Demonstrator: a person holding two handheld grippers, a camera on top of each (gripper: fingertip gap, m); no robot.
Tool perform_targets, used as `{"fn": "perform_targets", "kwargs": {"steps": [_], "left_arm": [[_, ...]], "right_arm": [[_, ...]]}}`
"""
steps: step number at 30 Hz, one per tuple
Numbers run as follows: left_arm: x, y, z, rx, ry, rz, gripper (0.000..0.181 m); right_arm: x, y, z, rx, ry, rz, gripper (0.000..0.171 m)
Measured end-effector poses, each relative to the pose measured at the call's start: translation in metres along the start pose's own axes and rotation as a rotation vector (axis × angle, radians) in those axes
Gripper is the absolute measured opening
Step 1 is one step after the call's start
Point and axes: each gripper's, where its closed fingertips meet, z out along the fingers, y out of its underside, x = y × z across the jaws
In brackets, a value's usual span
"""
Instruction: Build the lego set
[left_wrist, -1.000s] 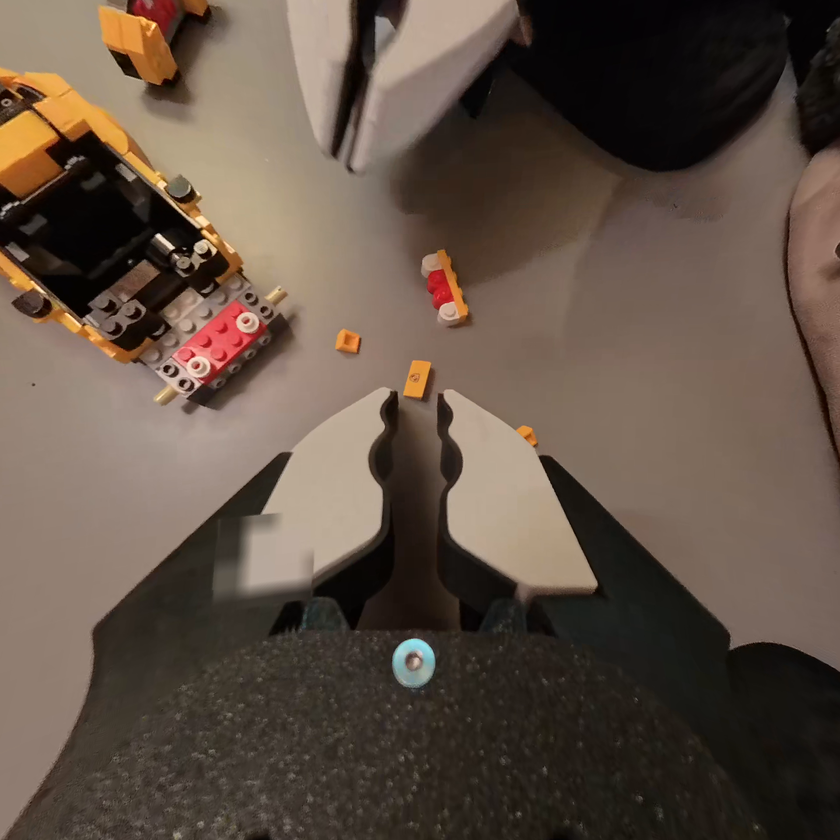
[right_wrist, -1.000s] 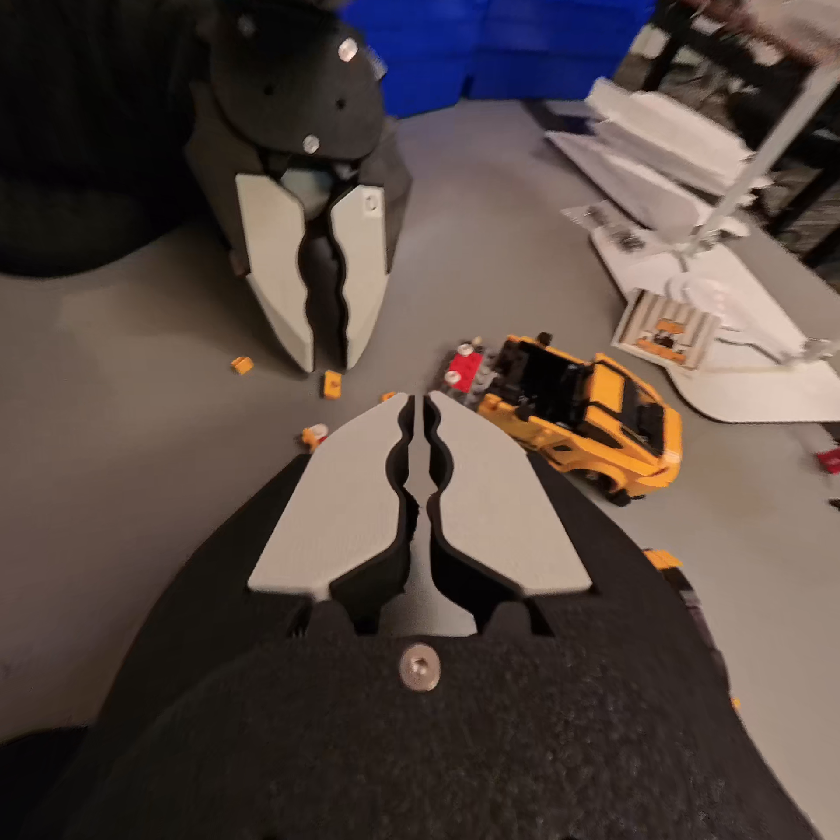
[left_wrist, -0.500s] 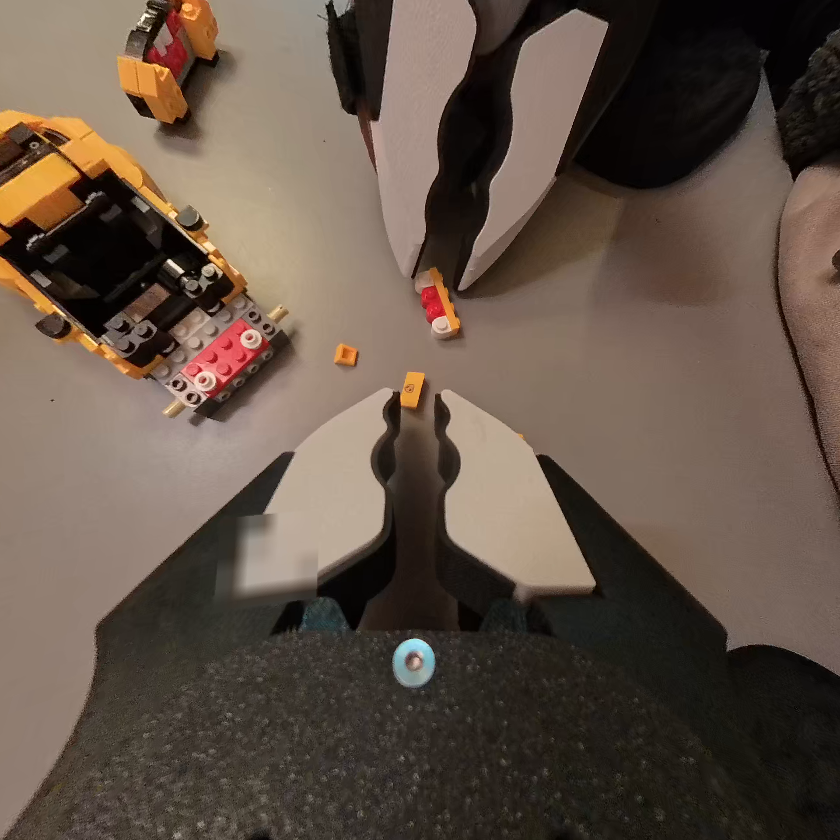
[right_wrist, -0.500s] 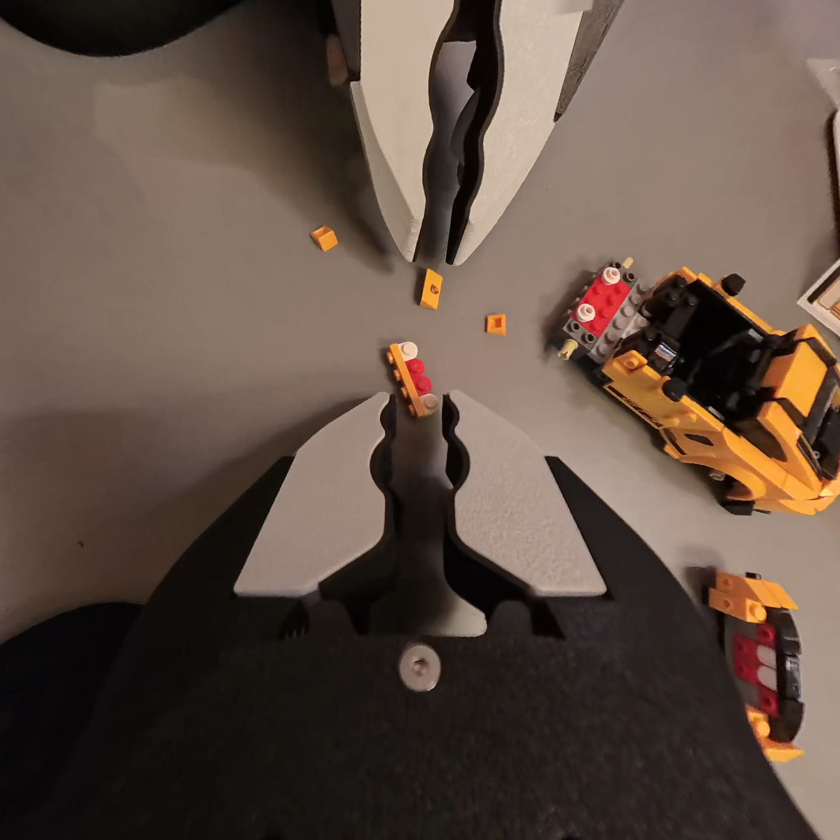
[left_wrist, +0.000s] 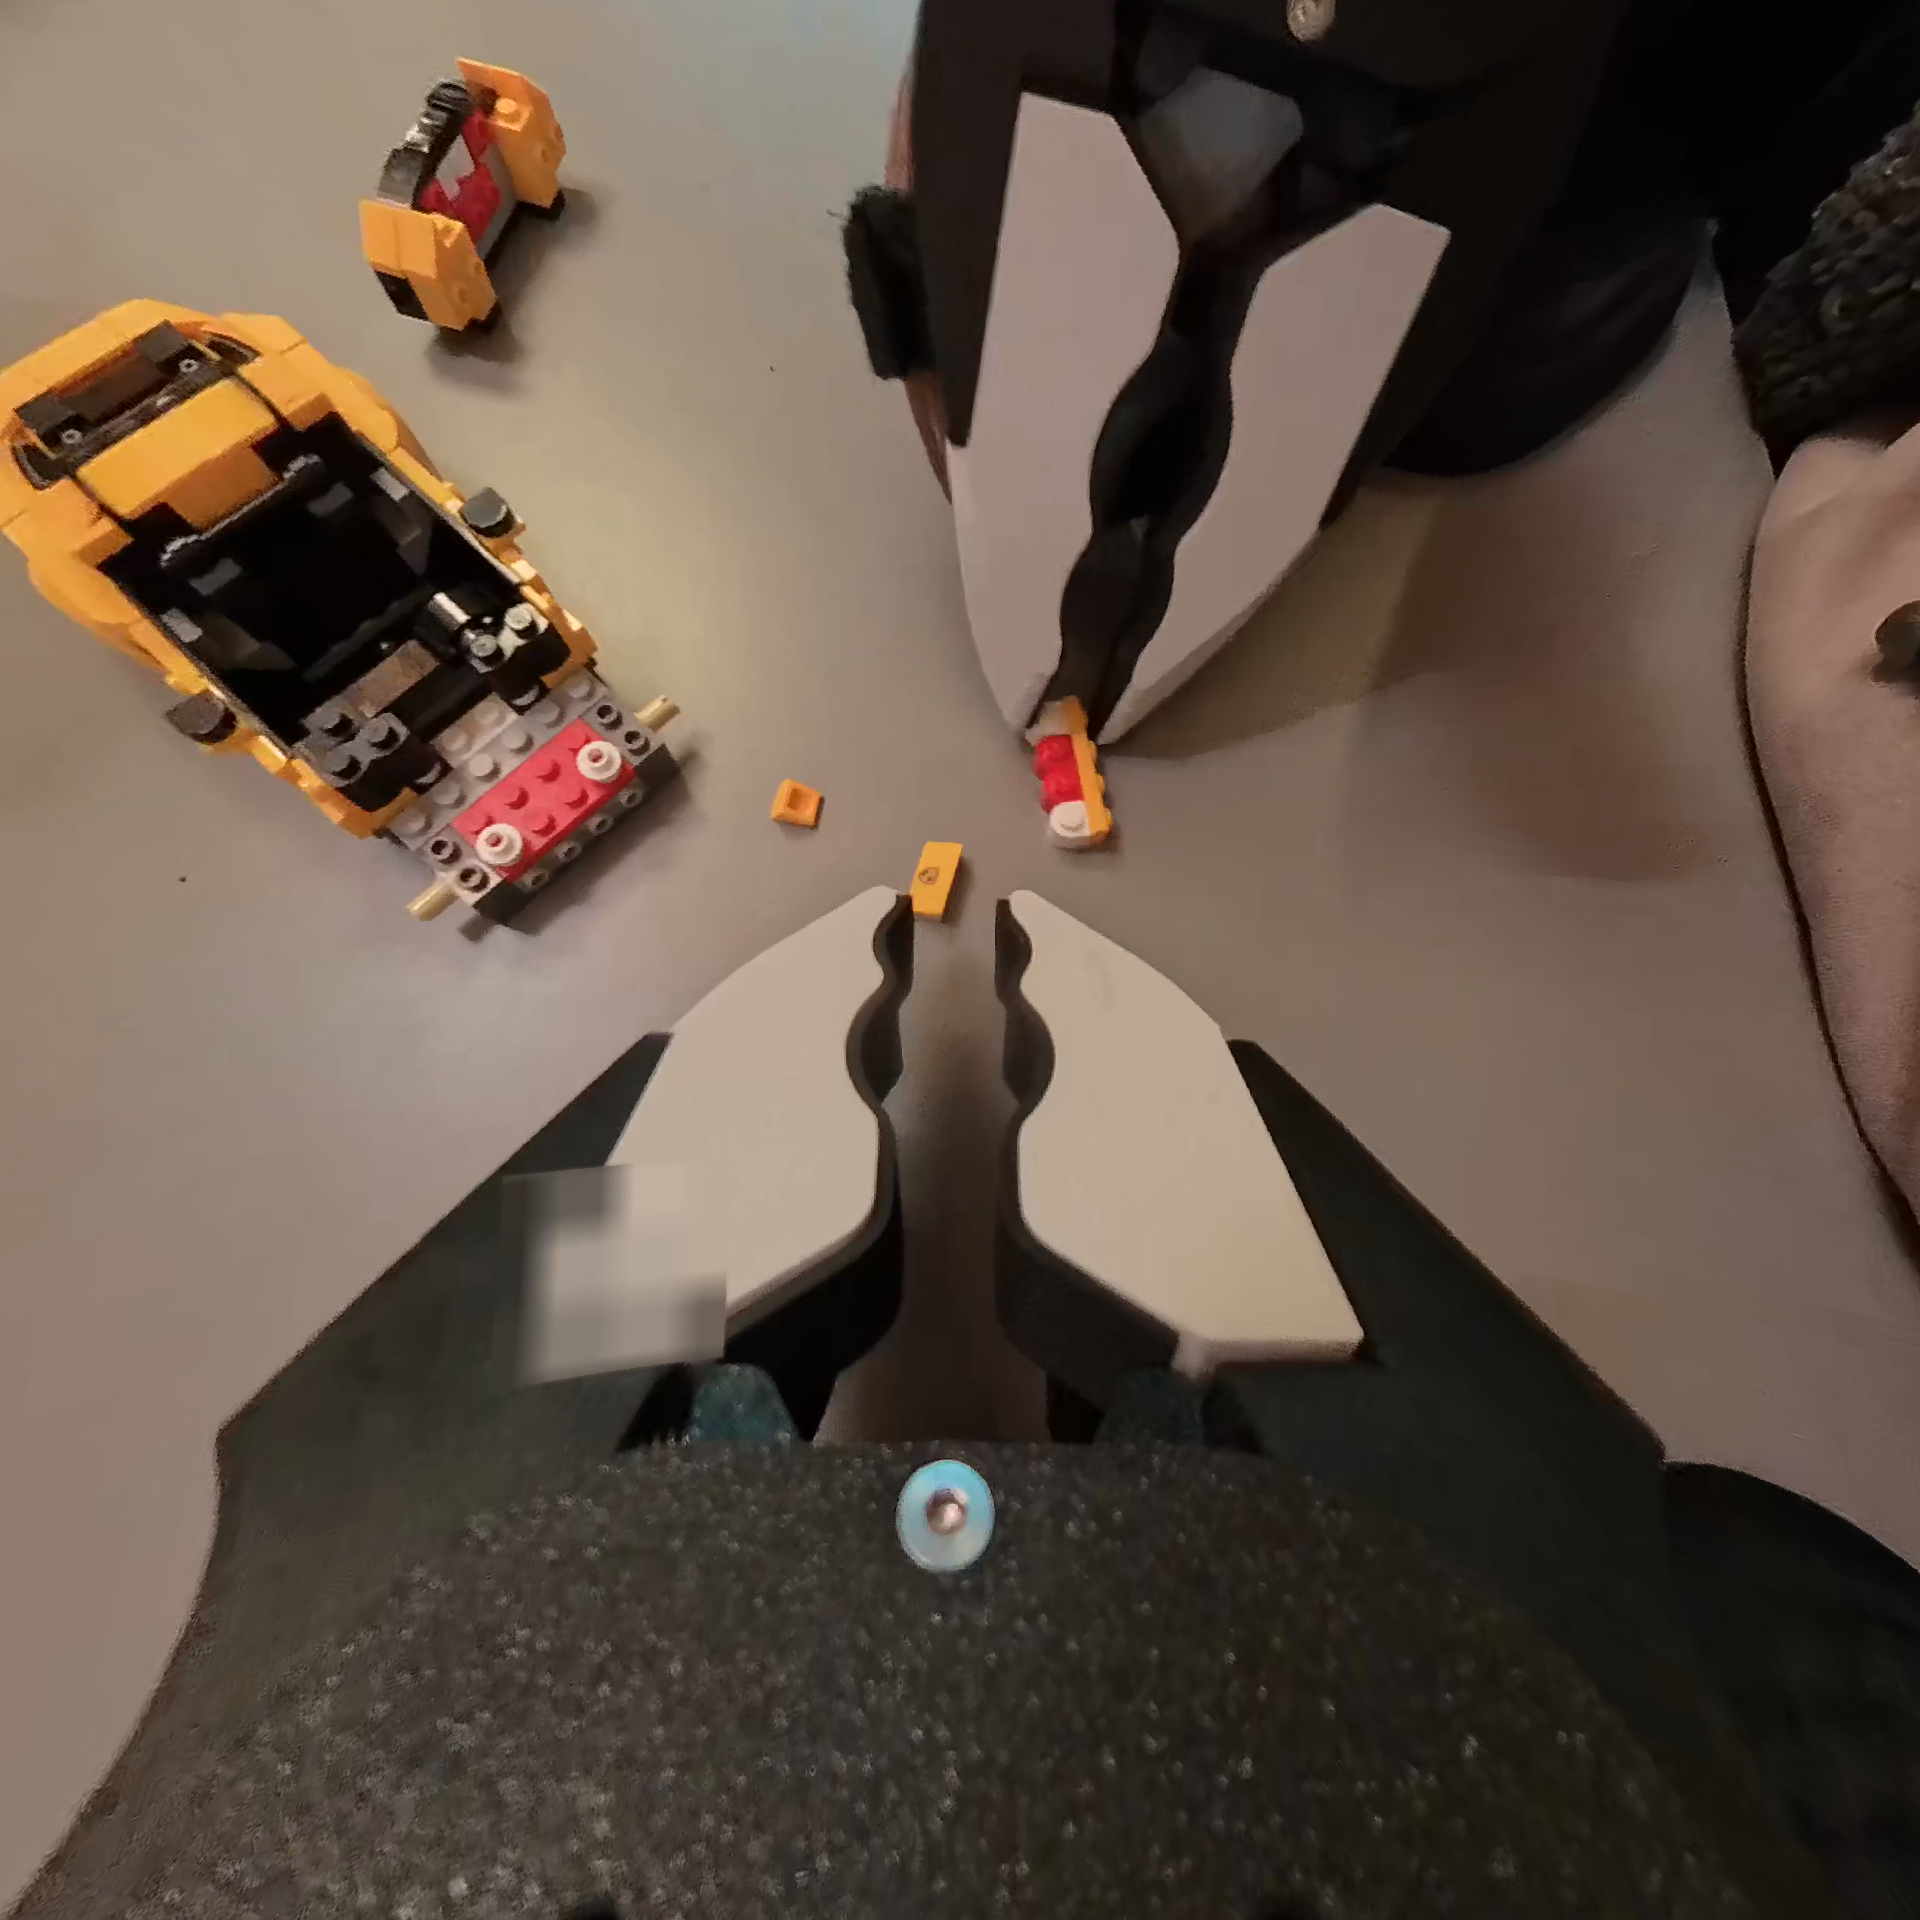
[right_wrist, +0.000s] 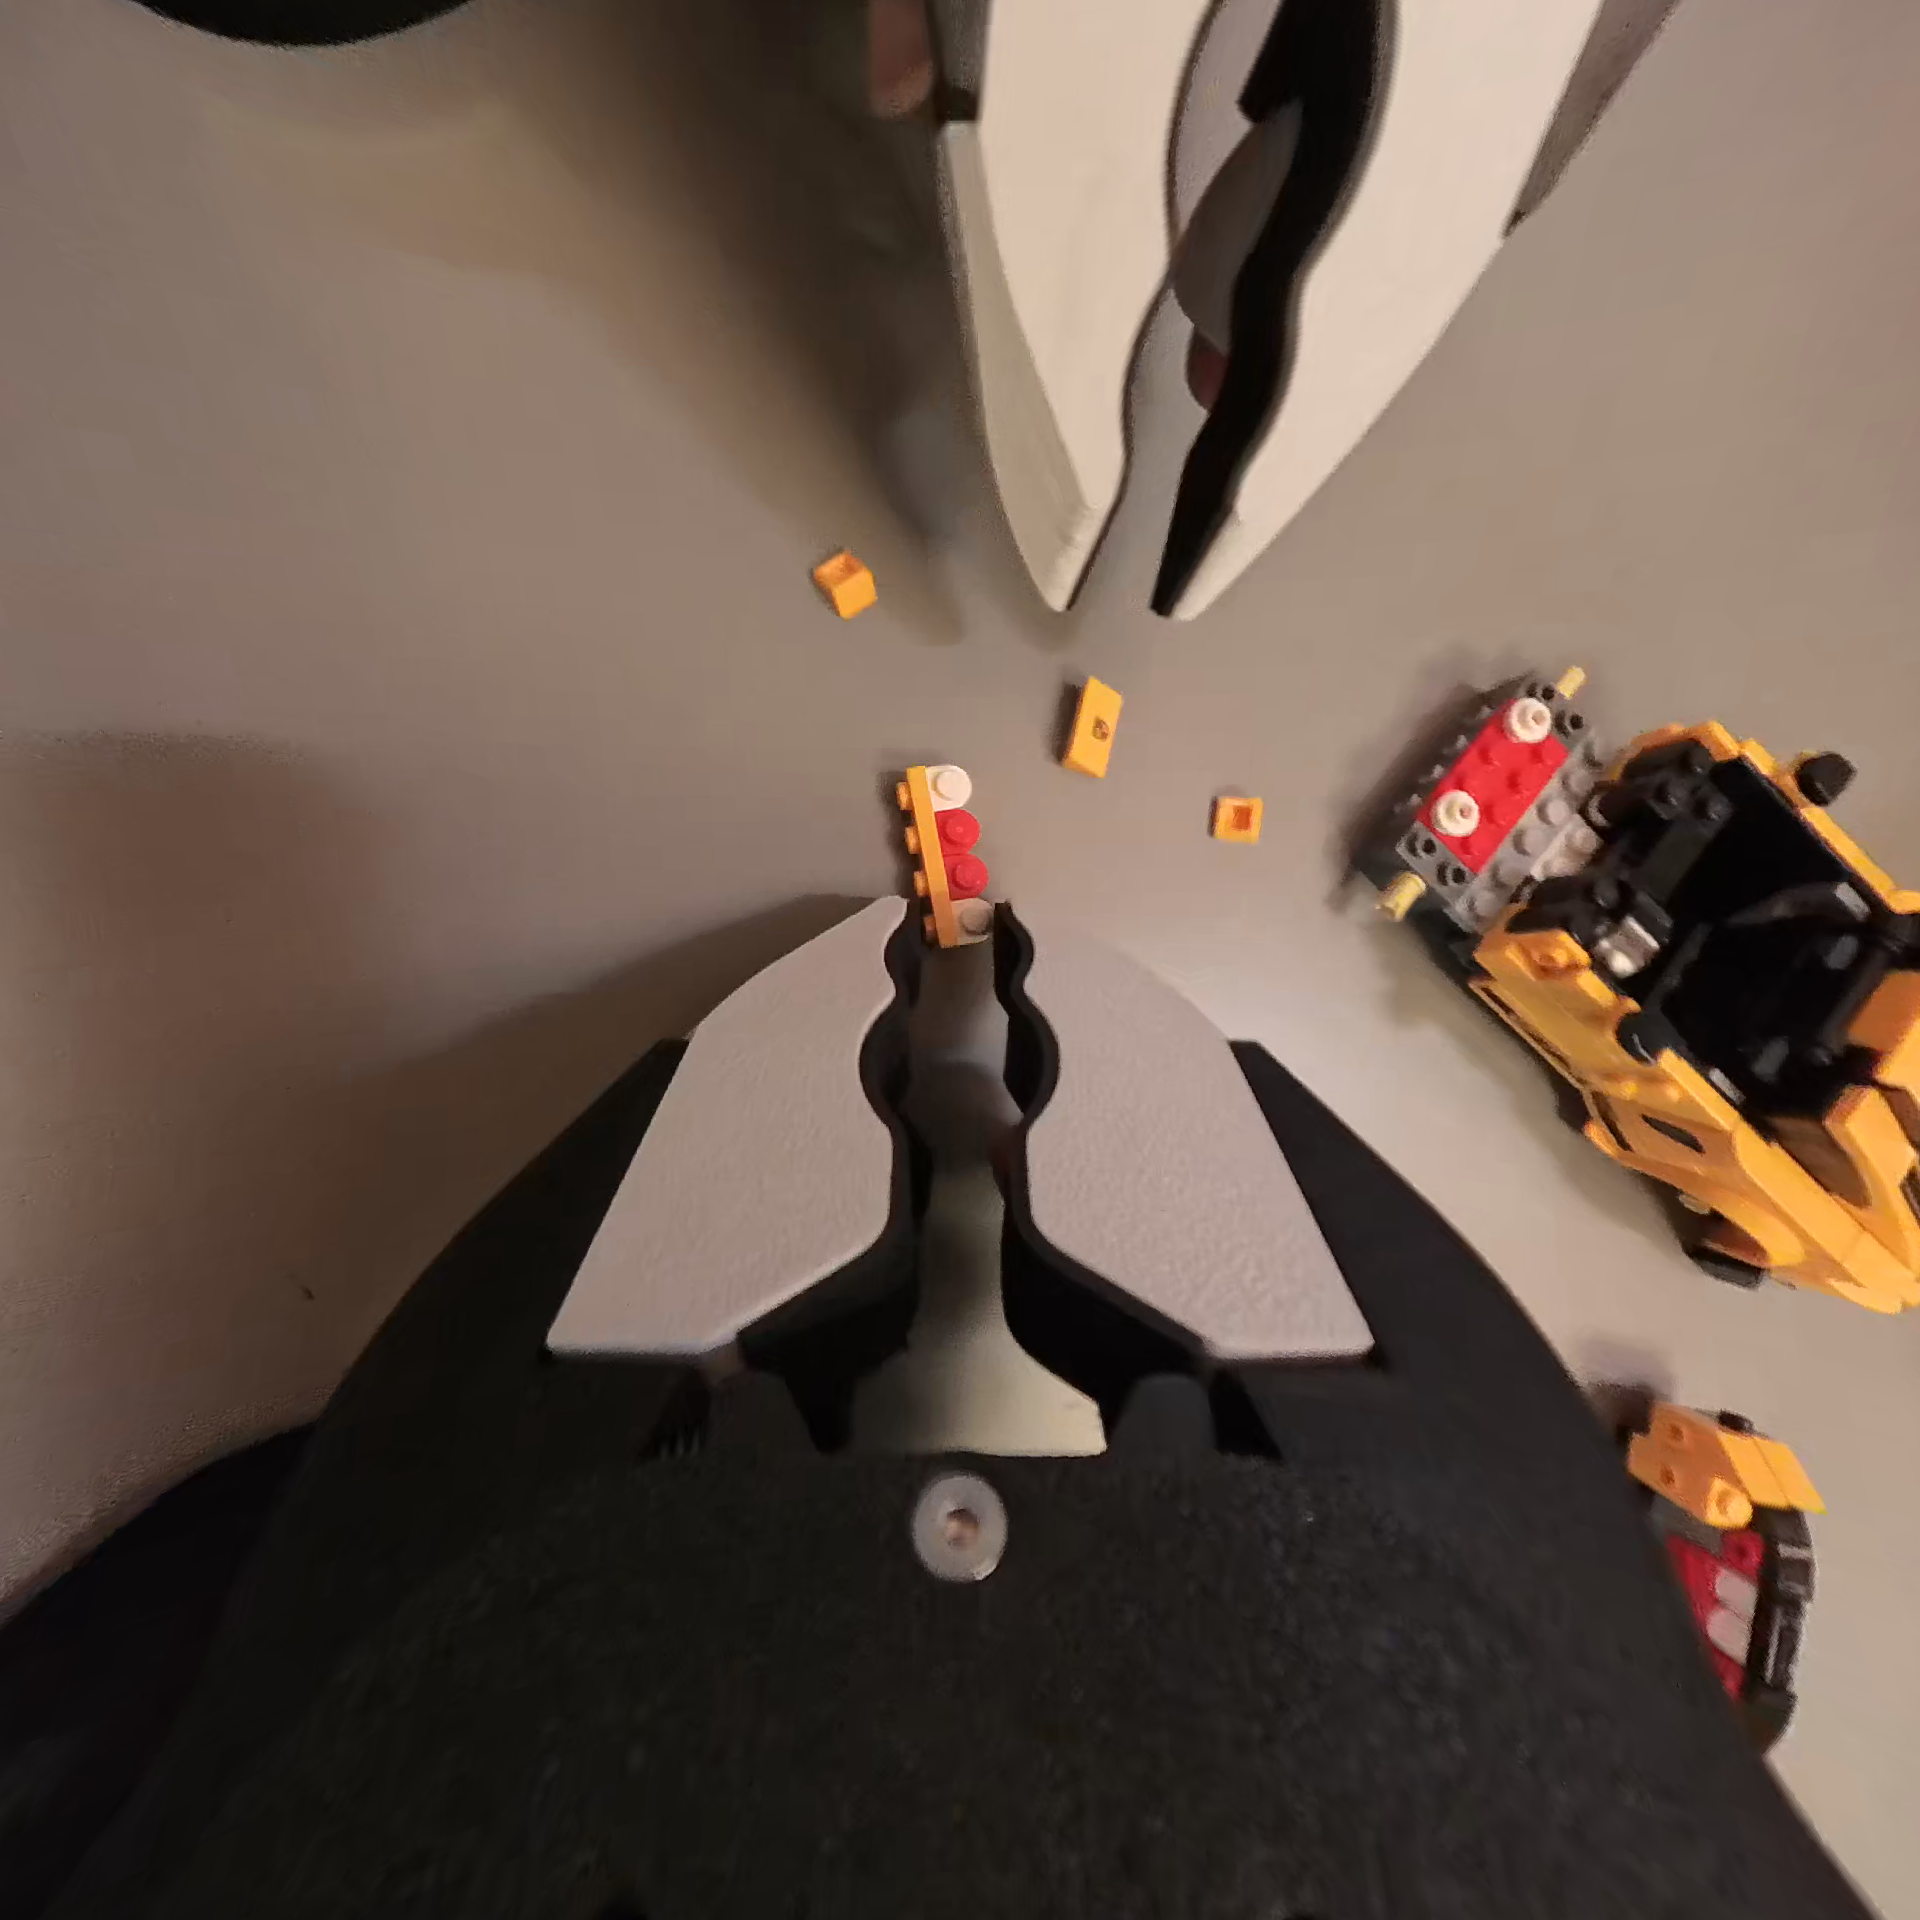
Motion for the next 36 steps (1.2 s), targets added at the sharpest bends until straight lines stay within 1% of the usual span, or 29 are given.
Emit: {"fn": "perform_targets", "kwargs": {"steps": [3, 5, 10, 13, 18, 24, 27, 30, 33, 36], "left_arm": [[0.000, 0.006, -0.001, -0.008, -0.004, -0.003, 0.015], [0.000, 0.009, -0.003, -0.013, -0.009, -0.005, 0.015], [-0.003, 0.012, -0.007, -0.004, -0.028, -0.013, 0.015], [-0.005, 0.017, -0.006, -0.018, -0.036, -0.020, 0.015], [-0.006, 0.019, -0.009, -0.024, -0.050, -0.013, 0.015], [-0.005, 0.026, -0.012, -0.033, -0.051, -0.015, 0.015], [-0.004, 0.026, -0.012, -0.028, -0.045, -0.013, 0.015], [0.001, 0.022, -0.011, -0.008, -0.027, -0.010, 0.015], [0.008, 0.013, -0.006, 0.026, -0.005, -0.025, 0.019], [0.013, 0.005, 0.004, 0.033, -0.008, -0.042, 0.020]], "right_arm": [[-0.003, -0.007, 0.004, -0.004, 0.001, 0.004, 0.013], [-0.002, -0.008, 0.003, 0.009, -0.004, 0.020, 0.020], [0.016, -0.017, -0.010, 0.113, 0.004, 0.137, 0.020], [0.027, -0.019, -0.006, 0.097, 0.005, 0.175, 0.019], [0.029, -0.029, 0.009, 0.044, -0.080, 0.246, 0.016], [0.026, -0.026, 0.021, -0.075, -0.119, 0.199, 0.012], [0.025, -0.026, 0.024, -0.097, -0.136, 0.163, 0.005], [0.027, -0.026, 0.017, -0.081, -0.151, 0.099, 0.003], [0.023, -0.024, 0.001, -0.051, -0.179, 0.017, 0.002], [0.020, -0.019, -0.009, -0.047, -0.183, -0.009, 0.002]]}}
